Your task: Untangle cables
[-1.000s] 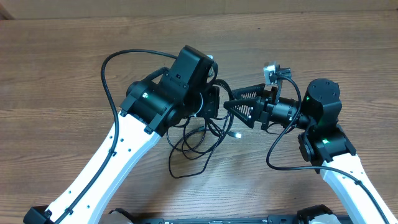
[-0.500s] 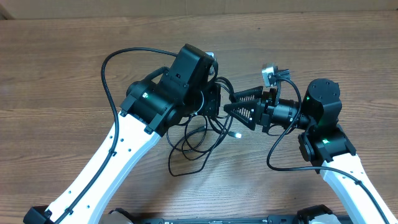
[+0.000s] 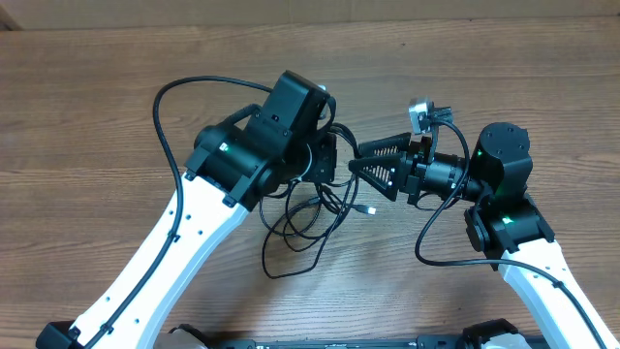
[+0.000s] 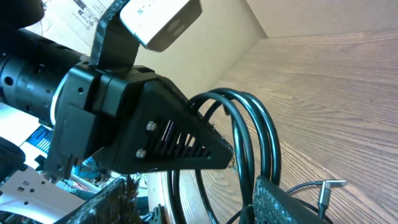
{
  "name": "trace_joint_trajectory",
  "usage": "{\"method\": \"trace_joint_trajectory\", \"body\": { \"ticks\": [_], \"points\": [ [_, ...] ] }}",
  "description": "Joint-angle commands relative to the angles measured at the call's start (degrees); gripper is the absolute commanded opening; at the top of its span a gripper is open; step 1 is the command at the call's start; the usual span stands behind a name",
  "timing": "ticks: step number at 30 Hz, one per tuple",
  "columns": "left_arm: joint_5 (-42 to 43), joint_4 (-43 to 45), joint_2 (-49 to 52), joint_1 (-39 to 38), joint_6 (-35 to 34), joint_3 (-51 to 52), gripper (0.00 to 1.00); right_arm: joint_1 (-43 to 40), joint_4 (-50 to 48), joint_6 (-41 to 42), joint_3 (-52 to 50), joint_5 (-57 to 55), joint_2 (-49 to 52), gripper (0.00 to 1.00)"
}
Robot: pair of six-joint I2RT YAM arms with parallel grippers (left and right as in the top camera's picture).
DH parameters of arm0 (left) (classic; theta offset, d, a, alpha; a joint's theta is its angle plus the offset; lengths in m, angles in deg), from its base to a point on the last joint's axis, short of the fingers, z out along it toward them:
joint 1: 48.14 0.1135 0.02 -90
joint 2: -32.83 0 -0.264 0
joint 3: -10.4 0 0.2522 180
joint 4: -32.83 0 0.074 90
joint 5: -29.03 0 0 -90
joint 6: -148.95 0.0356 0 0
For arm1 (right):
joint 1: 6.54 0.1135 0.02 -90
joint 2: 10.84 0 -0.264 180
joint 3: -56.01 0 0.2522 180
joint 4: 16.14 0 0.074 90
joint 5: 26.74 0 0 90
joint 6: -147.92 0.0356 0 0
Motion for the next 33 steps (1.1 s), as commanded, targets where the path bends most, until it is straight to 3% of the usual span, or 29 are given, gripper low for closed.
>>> {"method": "trace_joint_trajectory", "body": {
  "ticks": [1, 9, 17, 33],
  "points": [
    [-1.18, 0.26, 0.46, 0.66, -1.55, -0.55, 0.04, -0.13, -0.39, -0.37, 0.42, -0.59, -0.28, 0.59],
    [-0.28, 1.44, 0.46, 0.46, -1.75, -0.55, 0.04, -0.02, -0.24, -0.39, 0.42, 1.51, -0.28, 0.63],
    [2.34, 0.2, 0.46, 0.44, -1.7, -0.55, 0.04, -0.13, -0.87, -0.7, 0.42, -4.74, -0.28, 0.69],
    [2.47, 2.51, 0.46, -0.22, -1.73, -0.55, 0.04, 2.64, -1.11, -1.68, 0.42, 2.47, -0.28, 0.63]
  ]
}}
